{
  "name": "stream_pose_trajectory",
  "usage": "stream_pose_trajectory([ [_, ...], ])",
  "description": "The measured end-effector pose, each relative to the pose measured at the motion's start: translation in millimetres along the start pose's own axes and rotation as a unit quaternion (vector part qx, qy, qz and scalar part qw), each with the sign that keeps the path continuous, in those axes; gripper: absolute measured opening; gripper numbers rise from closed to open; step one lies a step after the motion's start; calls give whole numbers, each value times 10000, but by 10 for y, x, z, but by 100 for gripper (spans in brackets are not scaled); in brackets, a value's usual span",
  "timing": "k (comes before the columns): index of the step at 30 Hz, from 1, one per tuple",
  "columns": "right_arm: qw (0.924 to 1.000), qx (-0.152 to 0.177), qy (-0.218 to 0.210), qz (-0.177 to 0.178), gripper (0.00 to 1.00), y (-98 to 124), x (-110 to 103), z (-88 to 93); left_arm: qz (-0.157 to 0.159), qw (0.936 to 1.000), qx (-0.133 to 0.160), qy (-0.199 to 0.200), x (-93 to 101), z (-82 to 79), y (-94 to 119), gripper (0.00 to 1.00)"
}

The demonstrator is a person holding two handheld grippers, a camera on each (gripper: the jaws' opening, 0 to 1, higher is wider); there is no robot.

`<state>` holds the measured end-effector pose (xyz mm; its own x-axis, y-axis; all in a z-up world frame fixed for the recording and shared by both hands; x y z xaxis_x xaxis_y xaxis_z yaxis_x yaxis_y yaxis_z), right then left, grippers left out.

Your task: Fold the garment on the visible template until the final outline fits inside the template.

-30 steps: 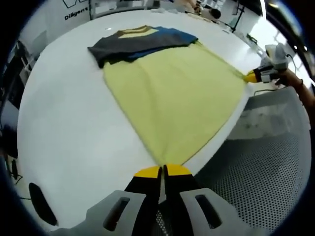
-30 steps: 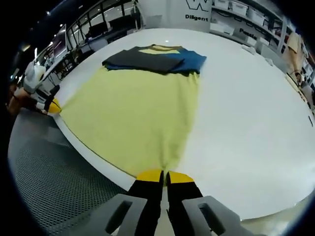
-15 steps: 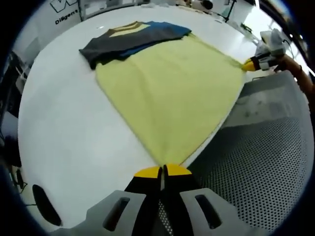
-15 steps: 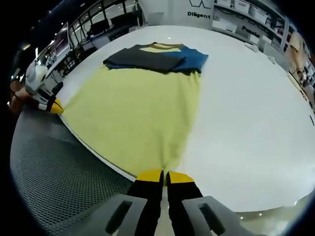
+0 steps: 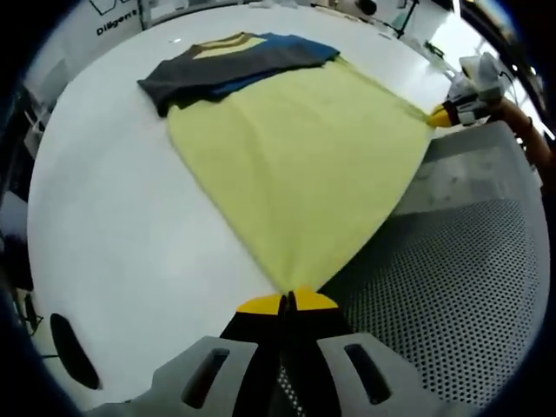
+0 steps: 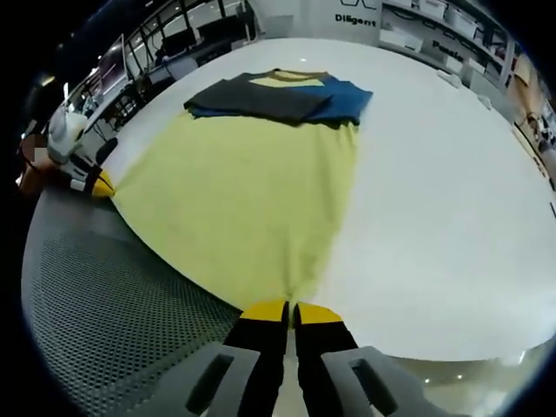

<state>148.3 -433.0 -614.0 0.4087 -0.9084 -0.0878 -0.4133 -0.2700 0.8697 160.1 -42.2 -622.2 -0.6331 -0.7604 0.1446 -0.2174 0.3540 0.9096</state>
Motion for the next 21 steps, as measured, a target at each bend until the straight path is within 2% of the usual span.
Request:
stream_pose_trajectory([
  [5,10000,-40,50,-38,0,17,-14,-8,-10,10000,36,89,-7,0,24,3],
  [11,9999,-7,116,-117,0,89,-39,-101,-19,9998,136,165,-15,-45,93,3],
  [16,9996,231,21,-140,0,142,-21,-237,-59,9988,260,404,-25,-106,149,2],
  [21,9984,565,-22,-95,0,214,-14,-422,-168,9968,548,552,-80,-234,243,2],
])
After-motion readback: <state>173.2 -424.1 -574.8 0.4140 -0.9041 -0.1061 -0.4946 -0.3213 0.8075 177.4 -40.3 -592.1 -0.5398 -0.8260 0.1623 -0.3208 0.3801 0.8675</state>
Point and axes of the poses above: the point that each gripper's makers call its tool centre point, and the gripper's own axes: y roughly backward along the fingers, x roughly to its right, z roughly out of its underside, the point moved 6 cm from there along y, roughly backward along the fingers, and after that the axes turned 3 degrees about x, right-handed, at the moved point
